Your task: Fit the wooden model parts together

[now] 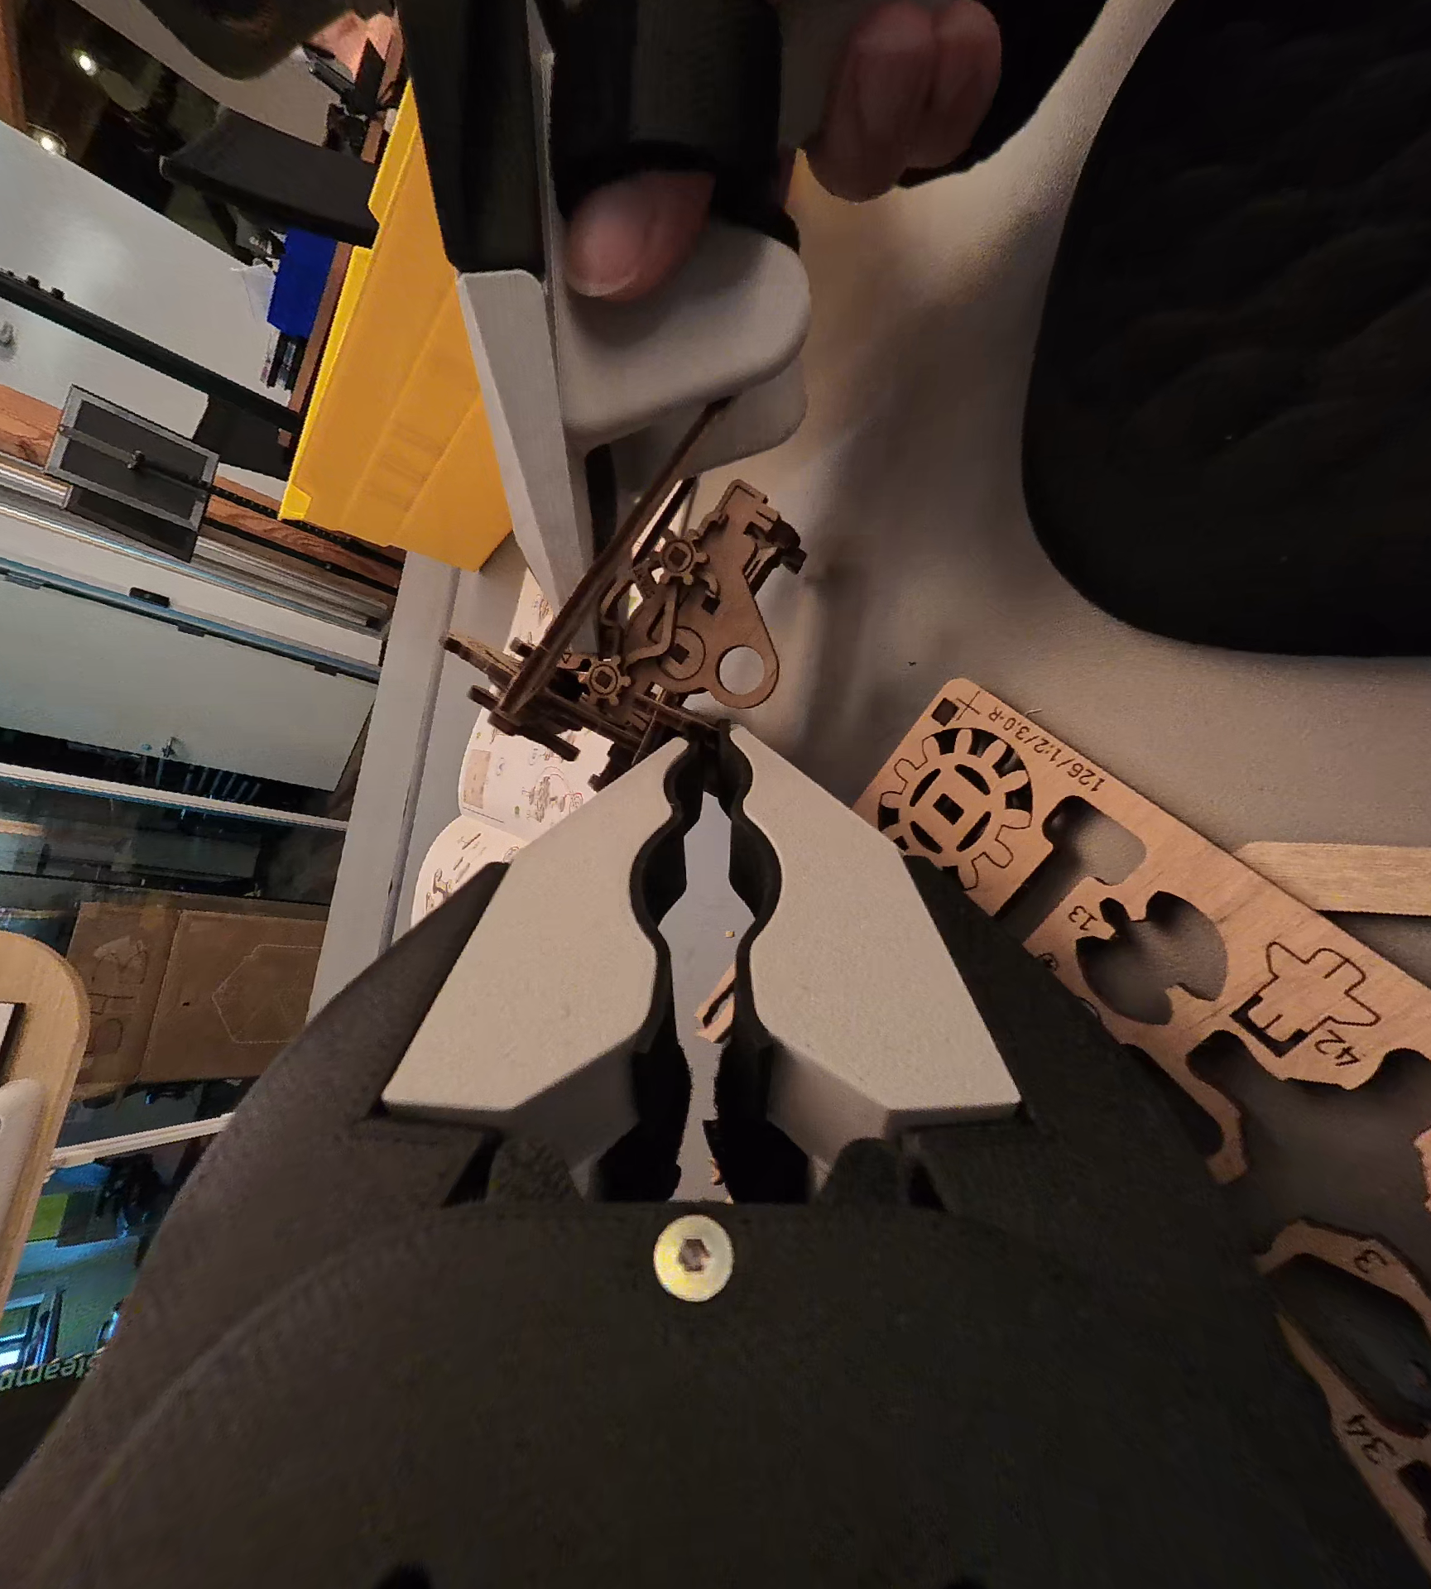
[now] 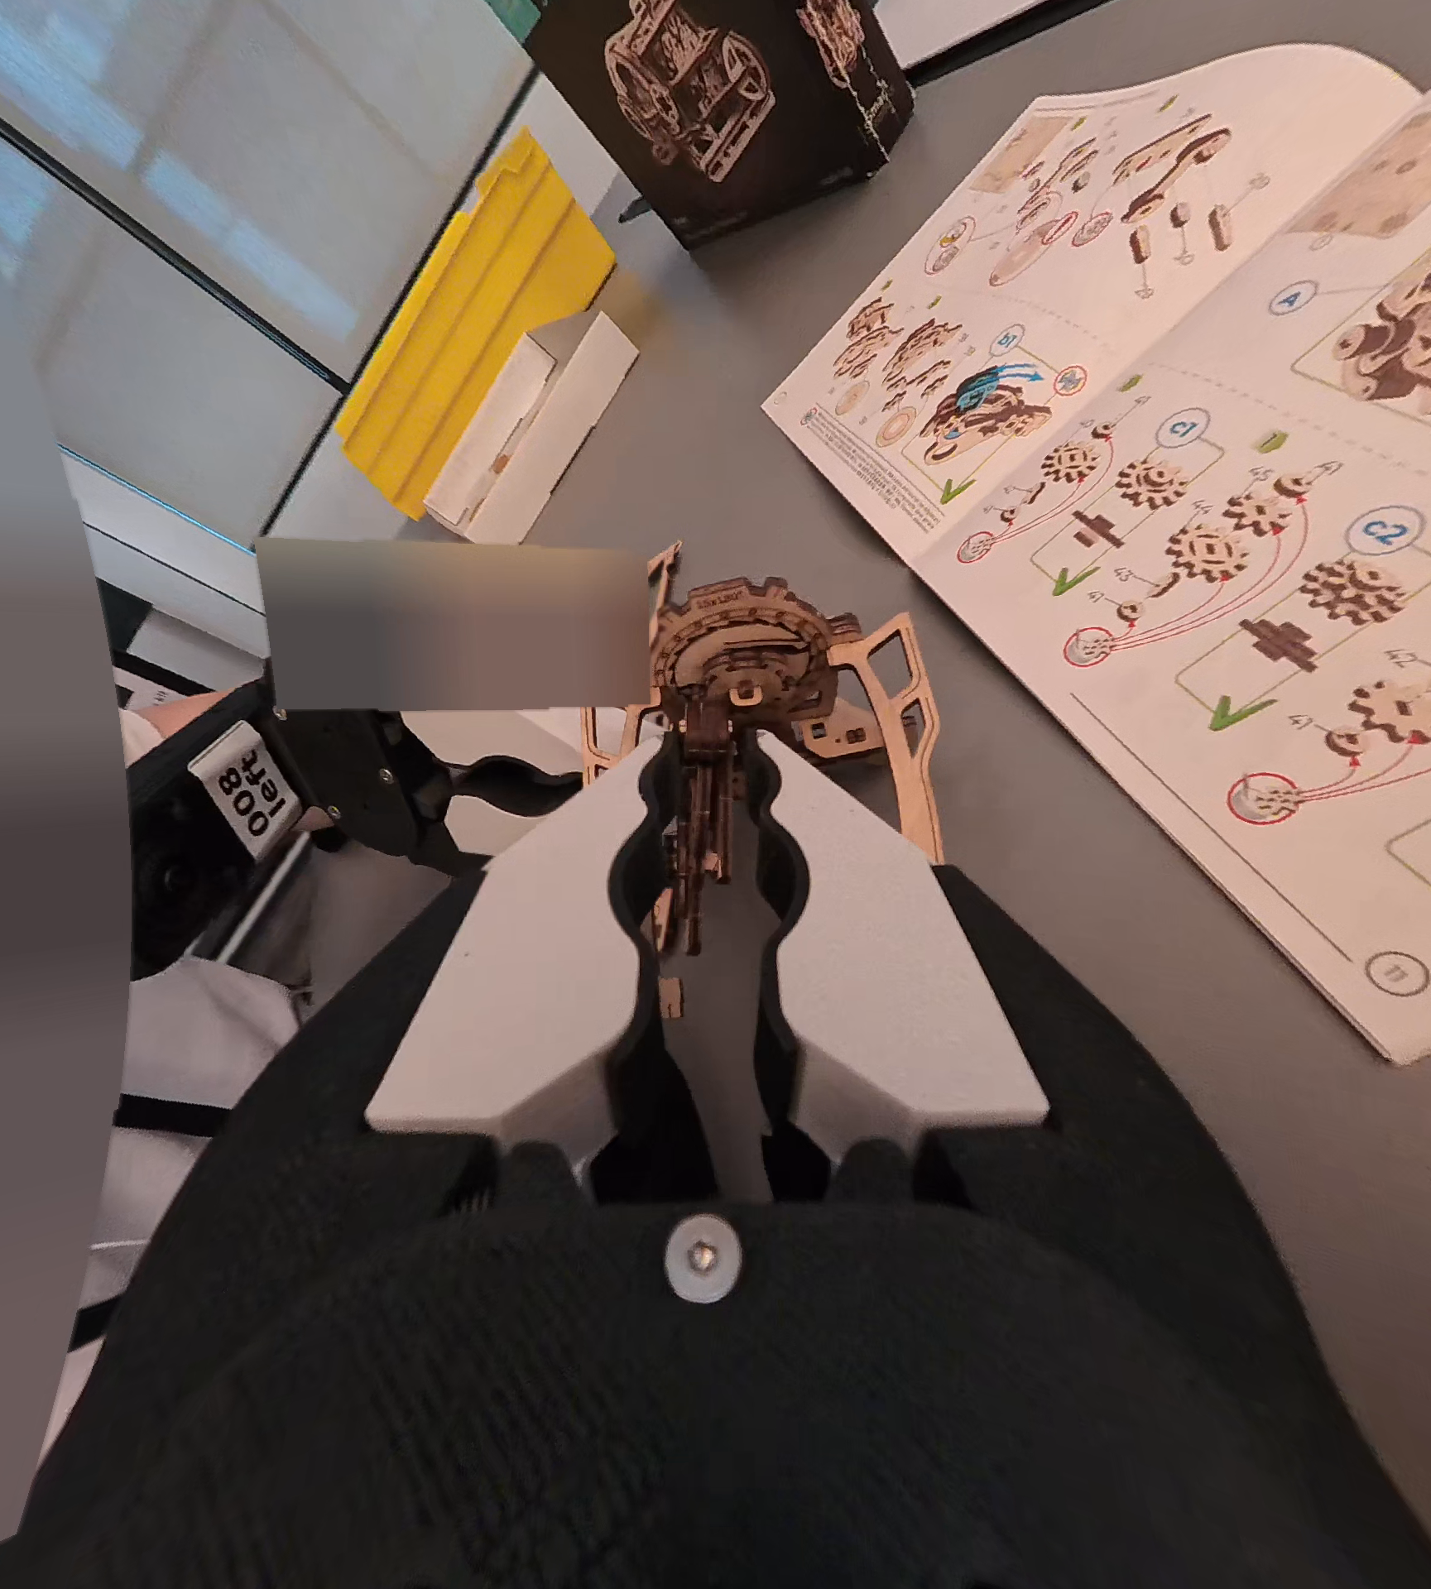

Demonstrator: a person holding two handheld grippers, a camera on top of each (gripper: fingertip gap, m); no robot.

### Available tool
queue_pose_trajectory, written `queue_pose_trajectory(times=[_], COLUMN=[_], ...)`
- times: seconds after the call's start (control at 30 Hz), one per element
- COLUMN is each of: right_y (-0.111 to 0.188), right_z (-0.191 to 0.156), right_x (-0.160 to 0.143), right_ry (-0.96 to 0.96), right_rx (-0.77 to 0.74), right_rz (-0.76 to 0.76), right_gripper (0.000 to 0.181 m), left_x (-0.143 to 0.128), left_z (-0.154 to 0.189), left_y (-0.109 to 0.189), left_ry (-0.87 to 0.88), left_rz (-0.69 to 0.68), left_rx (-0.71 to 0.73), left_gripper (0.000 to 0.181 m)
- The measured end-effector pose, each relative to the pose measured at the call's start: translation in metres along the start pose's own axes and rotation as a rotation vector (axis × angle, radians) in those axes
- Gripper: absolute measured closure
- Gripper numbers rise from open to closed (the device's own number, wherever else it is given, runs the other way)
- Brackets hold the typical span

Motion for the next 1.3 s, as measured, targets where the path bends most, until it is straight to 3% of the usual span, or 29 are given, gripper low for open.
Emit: queue_pose_trajectory(times=[0.3,0.43,0.6,1.07,1.3], right_y=[0.001,0.004,0.003,0.003,0.004], right_z=[-0.002,-0.008,-0.004,0.001,0.007], right_x=[-0.001,0.001,-0.002,0.005,0.013], right_ry=[-0.042,0.093,0.126,0.132,0.160], right_rx=[0.055,-0.012,-0.078,-0.092,-0.114], right_rz=[-0.011,-0.019,-0.045,-0.007,0.038], right_gripper=[0.171,0.173,0.173,0.173,0.173], left_x=[0.000,0.000,-0.004,-0.005,-0.004], left_z=[0.000,-0.004,-0.002,-0.007,-0.010], left_y=[0.000,0.001,-0.004,-0.005,-0.006], left_ry=[-0.005,0.007,0.038,0.242,0.324], left_rz=[0.004,0.010,-0.013,-0.009,-0.022], left_rx=[0.004,0.027,0.016,-0.039,-0.074], left_gripper=[0.181,0.180,0.179,0.177,0.151])
Point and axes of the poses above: each gripper's, where its closed fingertips meet, y back along the fingers, x out of its top, z = x × y across the jaws, the point moved 3 cm from there along y, back along the fingers, and after that the axes turned 4 degrees about -x, right-handed, at the moved point
